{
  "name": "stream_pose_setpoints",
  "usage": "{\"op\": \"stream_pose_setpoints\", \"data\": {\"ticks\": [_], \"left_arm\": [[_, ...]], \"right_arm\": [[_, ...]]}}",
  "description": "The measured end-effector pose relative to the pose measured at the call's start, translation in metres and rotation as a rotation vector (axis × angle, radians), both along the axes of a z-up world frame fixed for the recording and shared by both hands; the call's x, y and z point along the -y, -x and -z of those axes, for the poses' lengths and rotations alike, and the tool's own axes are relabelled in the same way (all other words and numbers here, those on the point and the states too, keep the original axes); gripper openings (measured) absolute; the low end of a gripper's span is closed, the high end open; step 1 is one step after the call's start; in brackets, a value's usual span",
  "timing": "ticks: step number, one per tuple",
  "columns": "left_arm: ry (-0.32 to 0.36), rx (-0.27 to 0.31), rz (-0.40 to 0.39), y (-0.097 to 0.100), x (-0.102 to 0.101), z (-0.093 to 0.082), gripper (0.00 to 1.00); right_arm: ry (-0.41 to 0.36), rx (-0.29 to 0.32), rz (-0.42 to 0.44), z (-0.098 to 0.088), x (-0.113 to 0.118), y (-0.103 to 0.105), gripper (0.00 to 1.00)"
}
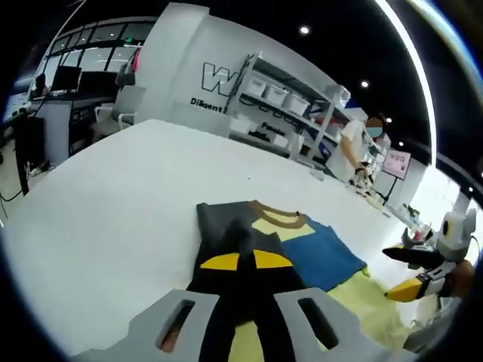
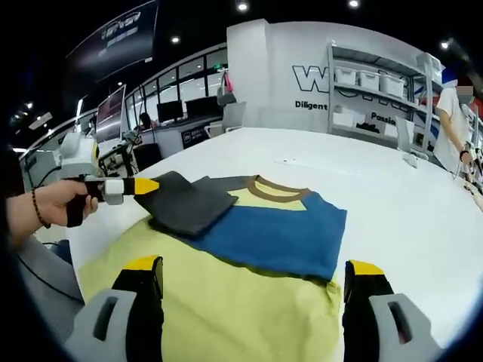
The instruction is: Fold the garment on the visible template until the final outline fits inside the template.
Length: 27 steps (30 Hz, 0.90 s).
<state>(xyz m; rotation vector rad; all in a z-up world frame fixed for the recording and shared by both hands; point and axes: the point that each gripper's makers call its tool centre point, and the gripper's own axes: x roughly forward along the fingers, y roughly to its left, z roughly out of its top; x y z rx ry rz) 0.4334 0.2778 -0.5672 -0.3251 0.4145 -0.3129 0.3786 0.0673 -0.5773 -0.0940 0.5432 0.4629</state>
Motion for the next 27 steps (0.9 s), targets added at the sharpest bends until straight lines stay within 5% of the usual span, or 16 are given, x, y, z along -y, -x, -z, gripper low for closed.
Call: {"op": "stream_pose_setpoints", "data": {"ticks": [27], "left_arm": [[0.076, 0.114, 0.261, -0.027, 0.098, -0.057, 0.0]], "right_arm": [[0.012, 0.013, -0.004, -0.001, 0.0, 0.0, 0.99]]}}
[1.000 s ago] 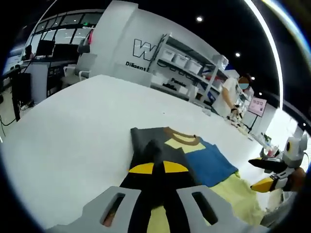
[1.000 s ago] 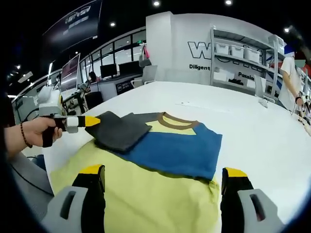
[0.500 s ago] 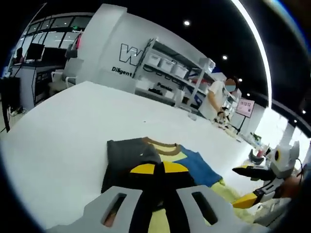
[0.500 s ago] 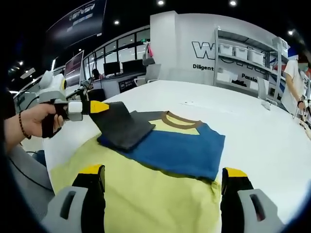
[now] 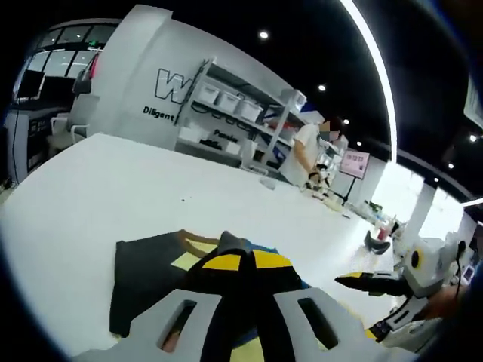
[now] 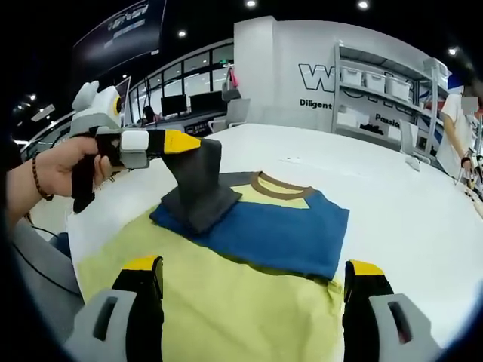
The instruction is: Fold the garment on the visible template until the final outline fits inside the template.
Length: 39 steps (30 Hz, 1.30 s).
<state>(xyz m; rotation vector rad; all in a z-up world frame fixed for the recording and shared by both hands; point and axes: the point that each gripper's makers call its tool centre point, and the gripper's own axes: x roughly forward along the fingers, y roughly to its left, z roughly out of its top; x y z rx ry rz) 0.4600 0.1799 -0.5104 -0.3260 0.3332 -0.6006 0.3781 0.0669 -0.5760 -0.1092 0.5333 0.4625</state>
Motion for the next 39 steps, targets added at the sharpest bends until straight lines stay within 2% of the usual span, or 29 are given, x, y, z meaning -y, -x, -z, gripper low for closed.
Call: {"op": "stream_pose_setpoints", "data": {"ticks": [2, 5, 11, 12, 14, 15, 17, 20, 25, 29, 33, 37, 39], "left_arm": [[-0.016, 0.004, 0.018, -0.003, 0.007, 0.0, 0.0], [-0.025, 0.007, 0.048, -0.004, 0.017, 0.0, 0.0], [-0.03, 0.012, 0.056, -0.005, 0.02, -0.001, 0.0], [-0.06, 0.017, 0.091, -0.006, 0.028, 0.002, 0.0], [-0.079, 0.024, 0.117, -0.009, 0.037, 0.002, 0.0], [-0.074, 0.024, 0.142, -0.016, 0.047, 0.003, 0.0], [-0.062, -0.015, 0.169, -0.023, 0.056, 0.009, 0.0], [-0.078, 0.002, 0.215, -0.026, 0.072, 0.009, 0.0], [-0.095, -0.023, 0.298, -0.021, 0.095, 0.02, 0.0], [-0.077, -0.056, 0.314, -0.018, 0.107, 0.026, 0.0], [-0.114, -0.072, 0.348, -0.012, 0.121, 0.039, 0.0], [-0.104, -0.114, 0.374, -0.006, 0.134, 0.049, 0.0], [-0.133, -0.125, 0.385, -0.003, 0.137, 0.057, 0.0]], "right_arm": [[0.002, 0.021, 0.014, -0.004, 0.003, -0.003, 0.99], [0.004, 0.017, 0.004, -0.002, 0.002, -0.001, 0.99], [0.005, 0.032, -0.002, -0.005, 0.0, -0.002, 0.99], [0.051, 0.078, -0.031, -0.01, -0.003, -0.002, 0.99], [0.078, 0.068, -0.05, -0.006, -0.005, 0.001, 0.99], [0.085, 0.044, -0.058, 0.0, -0.005, 0.003, 0.99], [0.076, 0.041, -0.051, 0.001, -0.004, 0.002, 0.99], [0.08, 0.016, -0.032, 0.006, 0.003, 0.003, 0.99], [0.074, 0.013, -0.002, 0.006, 0.01, 0.002, 0.99], [0.077, -0.009, -0.009, 0.011, 0.009, 0.004, 0.99], [0.085, -0.011, -0.011, 0.011, 0.01, 0.005, 0.99], [0.084, -0.013, -0.003, 0.011, 0.013, 0.005, 0.99], [0.084, -0.017, -0.001, 0.012, 0.013, 0.005, 0.99]]}}
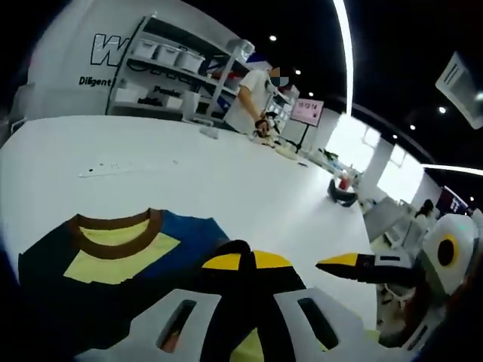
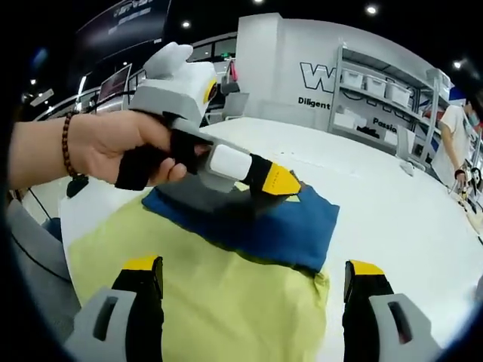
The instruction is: Fold the garment on the visible template until the final outline fits inside the template.
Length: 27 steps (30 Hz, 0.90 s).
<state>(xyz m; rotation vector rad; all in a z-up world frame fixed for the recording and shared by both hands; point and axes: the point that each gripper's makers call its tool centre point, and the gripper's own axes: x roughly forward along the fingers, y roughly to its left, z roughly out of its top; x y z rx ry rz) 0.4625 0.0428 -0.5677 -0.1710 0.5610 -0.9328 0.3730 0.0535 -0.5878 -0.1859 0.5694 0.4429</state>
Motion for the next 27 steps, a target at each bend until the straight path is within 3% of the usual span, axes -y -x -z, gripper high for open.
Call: {"op": "stream_pose_setpoints", "data": {"ticks": [8, 16, 23, 27], "left_arm": [[-0.024, -0.068, 0.006, 0.007, 0.008, 0.028, 0.0], [-0.038, -0.104, 0.0, 0.012, 0.015, 0.045, 0.0], [-0.034, -0.127, -0.009, 0.014, 0.02, 0.051, 0.0], [-0.029, -0.113, 0.014, 0.016, 0.025, 0.048, 0.01]], "right_arm": [[0.042, -0.045, -0.019, 0.012, 0.002, 0.007, 0.99], [0.057, -0.088, -0.001, 0.022, 0.007, 0.011, 0.99], [0.056, -0.103, 0.009, 0.024, 0.01, 0.014, 0.99], [0.056, -0.112, 0.007, 0.025, 0.01, 0.016, 0.99]]}}
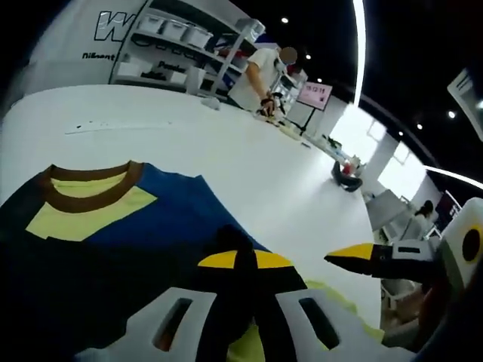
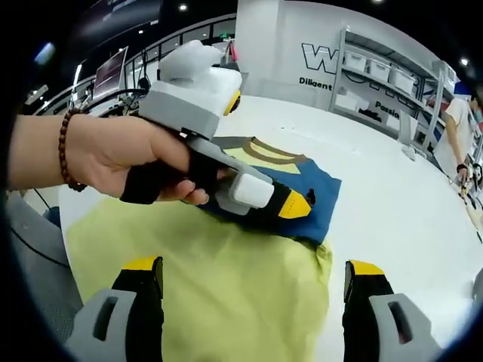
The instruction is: Fold the garment on the visible template until the final outline fits inside the template.
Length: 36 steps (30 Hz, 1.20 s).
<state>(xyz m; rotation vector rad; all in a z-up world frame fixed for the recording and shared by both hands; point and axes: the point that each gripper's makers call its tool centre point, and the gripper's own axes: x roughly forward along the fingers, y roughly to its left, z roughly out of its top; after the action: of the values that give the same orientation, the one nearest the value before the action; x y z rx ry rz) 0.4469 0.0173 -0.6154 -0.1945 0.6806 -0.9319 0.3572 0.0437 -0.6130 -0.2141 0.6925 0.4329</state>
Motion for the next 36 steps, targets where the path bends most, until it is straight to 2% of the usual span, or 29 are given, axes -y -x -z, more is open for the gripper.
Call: {"op": "stream_pose_setpoints", "data": {"ticks": [5, 7, 9, 11, 13, 16, 21, 22, 24, 28, 30, 36], "left_arm": [[0.024, -0.007, -0.001, 0.002, 0.003, -0.005, 0.01], [0.034, 0.009, 0.0, 0.001, 0.002, -0.01, 0.04], [0.035, 0.045, 0.005, 0.001, -0.001, -0.016, 0.11], [0.021, 0.103, 0.001, -0.001, -0.006, -0.022, 0.16], [0.023, 0.094, -0.01, 0.004, -0.015, -0.024, 0.19], [-0.003, 0.123, 0.004, 0.009, -0.024, -0.023, 0.23], [-0.022, 0.136, 0.003, 0.018, -0.037, -0.023, 0.23], [-0.027, 0.135, -0.005, 0.02, -0.042, -0.026, 0.24], [-0.024, 0.18, -0.041, 0.017, -0.05, -0.04, 0.27], [-0.01, 0.2, -0.07, 0.015, -0.063, -0.057, 0.27], [-0.03, 0.239, -0.073, 0.013, -0.07, -0.065, 0.27], [-0.023, 0.245, -0.108, 0.016, -0.083, -0.075, 0.28]], "right_arm": [[0.001, 0.001, 0.007, 0.0, 0.002, 0.0, 0.99], [0.002, 0.001, 0.011, 0.0, 0.004, 0.0, 0.99], [0.004, 0.003, 0.014, 0.0, 0.004, 0.0, 0.99], [0.011, 0.002, 0.015, 0.001, 0.005, -0.001, 0.99], [0.004, 0.002, 0.018, 0.001, 0.005, -0.002, 0.99], [0.009, 0.004, 0.015, 0.0, 0.005, -0.001, 0.99], [0.006, 0.012, 0.017, -0.002, 0.005, -0.002, 0.99], [0.01, 0.017, 0.018, -0.002, 0.006, -0.002, 0.99], [0.026, 0.024, 0.018, -0.002, 0.008, -0.004, 0.99], [0.029, 0.022, 0.029, -0.002, 0.012, -0.007, 0.99], [0.028, 0.024, 0.03, -0.002, 0.012, -0.008, 0.99], [0.032, 0.027, 0.018, -0.003, 0.009, -0.01, 0.99]]}}
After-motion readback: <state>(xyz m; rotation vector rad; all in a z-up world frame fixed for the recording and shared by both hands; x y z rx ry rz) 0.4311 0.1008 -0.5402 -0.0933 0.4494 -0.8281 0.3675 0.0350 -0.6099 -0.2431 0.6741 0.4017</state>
